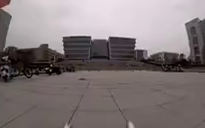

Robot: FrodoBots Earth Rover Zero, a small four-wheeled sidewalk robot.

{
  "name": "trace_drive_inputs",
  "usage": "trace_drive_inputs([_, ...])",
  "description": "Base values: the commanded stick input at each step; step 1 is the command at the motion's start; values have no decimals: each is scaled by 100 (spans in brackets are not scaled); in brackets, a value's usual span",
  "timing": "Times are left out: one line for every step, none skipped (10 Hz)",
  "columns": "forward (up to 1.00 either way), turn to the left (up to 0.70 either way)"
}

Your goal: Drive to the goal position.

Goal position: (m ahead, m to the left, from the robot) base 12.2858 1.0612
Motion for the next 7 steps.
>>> trace_drive_inputs([70,0])
trace_drive_inputs([70,0])
trace_drive_inputs([70,0])
trace_drive_inputs([70,0])
trace_drive_inputs([70,0])
trace_drive_inputs([70,1])
trace_drive_inputs([70,0])
